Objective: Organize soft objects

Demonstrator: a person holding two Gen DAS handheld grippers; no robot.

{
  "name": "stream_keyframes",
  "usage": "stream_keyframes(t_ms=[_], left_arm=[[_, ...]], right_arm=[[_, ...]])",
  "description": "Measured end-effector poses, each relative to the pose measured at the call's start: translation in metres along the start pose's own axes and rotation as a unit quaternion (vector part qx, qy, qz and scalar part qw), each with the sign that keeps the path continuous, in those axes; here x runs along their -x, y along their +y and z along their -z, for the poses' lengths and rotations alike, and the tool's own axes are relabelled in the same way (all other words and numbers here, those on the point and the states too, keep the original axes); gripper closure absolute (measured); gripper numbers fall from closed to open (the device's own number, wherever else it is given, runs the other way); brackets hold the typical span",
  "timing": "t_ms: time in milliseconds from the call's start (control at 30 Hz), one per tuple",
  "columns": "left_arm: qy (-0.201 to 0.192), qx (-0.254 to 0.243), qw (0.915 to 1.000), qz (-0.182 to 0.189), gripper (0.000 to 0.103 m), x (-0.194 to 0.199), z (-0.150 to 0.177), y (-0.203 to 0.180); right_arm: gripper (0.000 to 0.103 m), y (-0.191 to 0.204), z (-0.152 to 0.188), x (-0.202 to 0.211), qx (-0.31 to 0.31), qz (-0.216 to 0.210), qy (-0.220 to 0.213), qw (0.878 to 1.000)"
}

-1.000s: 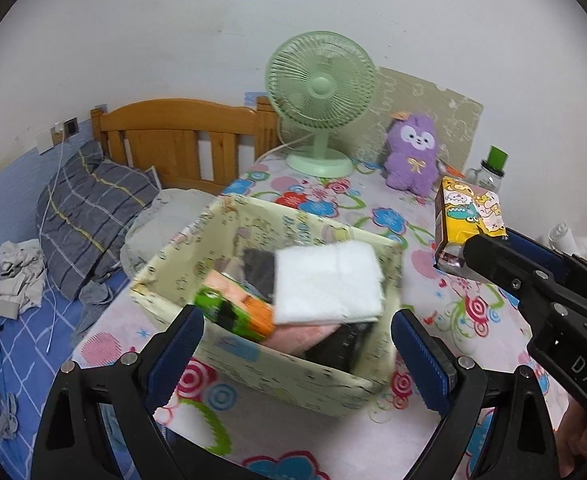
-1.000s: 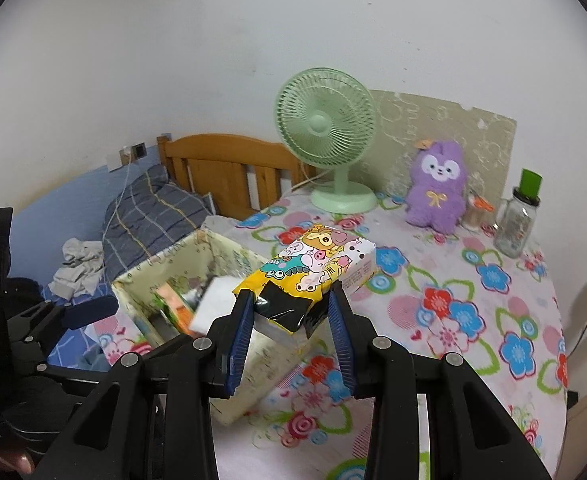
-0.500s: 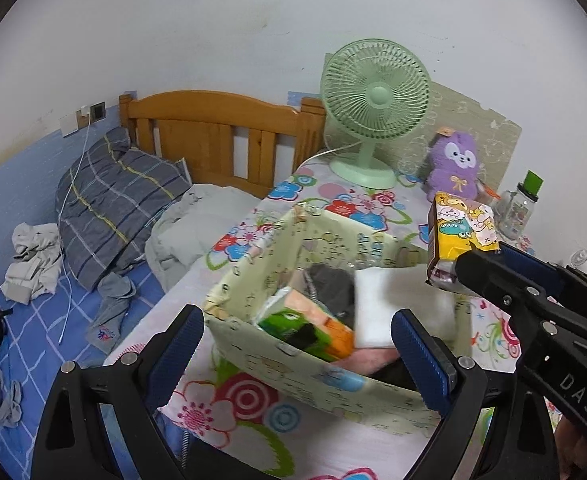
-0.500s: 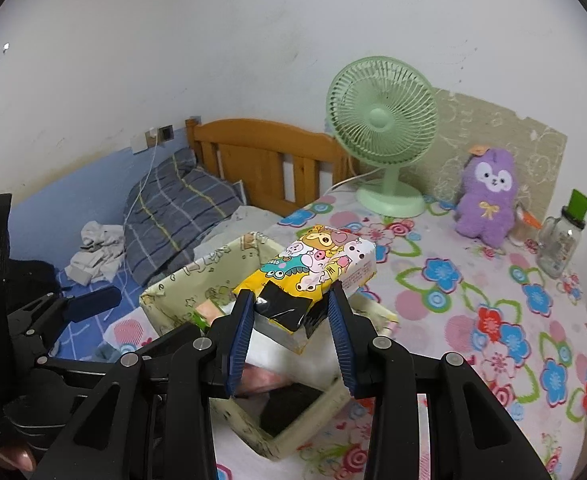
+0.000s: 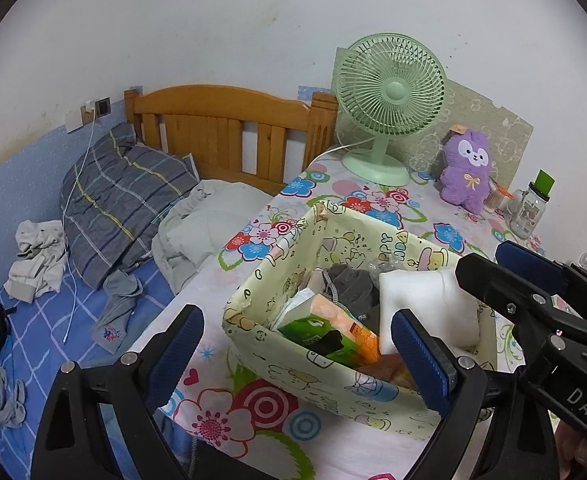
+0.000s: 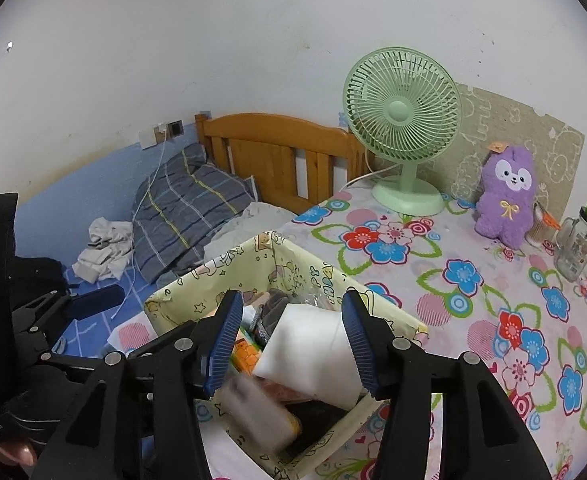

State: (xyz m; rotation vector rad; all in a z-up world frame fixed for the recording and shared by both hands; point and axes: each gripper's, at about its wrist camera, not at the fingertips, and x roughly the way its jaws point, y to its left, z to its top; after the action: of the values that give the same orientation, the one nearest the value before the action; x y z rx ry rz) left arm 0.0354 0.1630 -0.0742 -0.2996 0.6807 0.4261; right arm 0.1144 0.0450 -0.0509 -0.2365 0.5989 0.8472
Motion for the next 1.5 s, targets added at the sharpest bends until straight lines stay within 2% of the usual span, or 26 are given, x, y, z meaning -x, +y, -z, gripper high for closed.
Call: stream_keyframes(t_ms=[200,967,1167,1333,1500], left_arm=[[0.000,-0.009,0.9999,0.005,0.007,0.000,0.001,-0.008],[-0.021,-0.075,0.9962,0.038,0.007,0.031,0.013,-0.087],[-0.029,-0.095,0.9936,0.054,0.007,0.039,0.018,-0.112],[-0.042,-0.106,0.9906,0.075,0.007,0.049,0.021,-0.132],[-0.061,-0.118,0.9877,0.082,0.007,0.061,0.022,-0.148]], right_arm=[[0.039,-0.009,0.005,0.010,-0.012,0.008,-0.004,1.000],[0.033,-0.057,0.038,0.083,-0.050,0.053,-0.044,0.996],[0.032,-0.072,0.050,0.110,-0.063,0.081,-0.056,0.993],[0.019,-0.083,0.060,0.141,-0.069,0.125,-0.080,0.986],[0.016,-0.102,0.072,0.173,-0.094,0.157,-0.111,0.977]])
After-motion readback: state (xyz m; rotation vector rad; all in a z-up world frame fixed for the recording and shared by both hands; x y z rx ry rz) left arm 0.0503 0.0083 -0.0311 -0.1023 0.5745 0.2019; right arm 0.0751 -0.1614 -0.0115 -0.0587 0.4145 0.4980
